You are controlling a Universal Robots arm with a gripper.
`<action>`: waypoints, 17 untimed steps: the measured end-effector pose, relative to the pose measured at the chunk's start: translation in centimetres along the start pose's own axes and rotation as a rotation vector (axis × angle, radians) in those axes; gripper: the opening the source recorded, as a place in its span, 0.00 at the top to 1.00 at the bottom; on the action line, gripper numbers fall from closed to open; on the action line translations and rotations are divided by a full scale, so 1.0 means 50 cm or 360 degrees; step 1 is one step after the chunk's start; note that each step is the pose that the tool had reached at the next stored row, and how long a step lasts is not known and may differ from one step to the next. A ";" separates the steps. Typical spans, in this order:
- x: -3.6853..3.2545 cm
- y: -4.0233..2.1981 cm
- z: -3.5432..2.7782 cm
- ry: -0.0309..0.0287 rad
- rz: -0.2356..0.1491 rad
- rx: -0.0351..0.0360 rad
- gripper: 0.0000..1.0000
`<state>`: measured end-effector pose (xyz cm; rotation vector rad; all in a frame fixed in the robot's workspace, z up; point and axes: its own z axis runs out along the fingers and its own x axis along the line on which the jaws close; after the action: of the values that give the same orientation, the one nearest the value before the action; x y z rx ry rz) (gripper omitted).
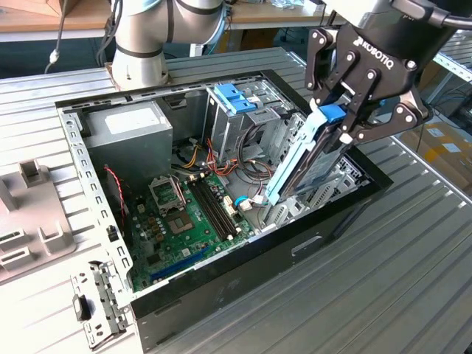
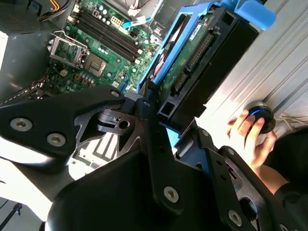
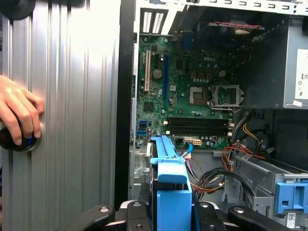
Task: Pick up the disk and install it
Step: 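Pick up the disk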
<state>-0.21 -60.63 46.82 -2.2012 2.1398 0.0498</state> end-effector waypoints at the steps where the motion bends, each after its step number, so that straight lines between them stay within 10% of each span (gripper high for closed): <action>1: 0.001 -0.005 0.000 0.00000 0.0000 0.0000 0.63; 17: 0.010 -0.062 0.001 -0.00003 0.0000 -0.0002 0.63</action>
<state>2.91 -61.03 46.81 -2.2018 2.1404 0.0516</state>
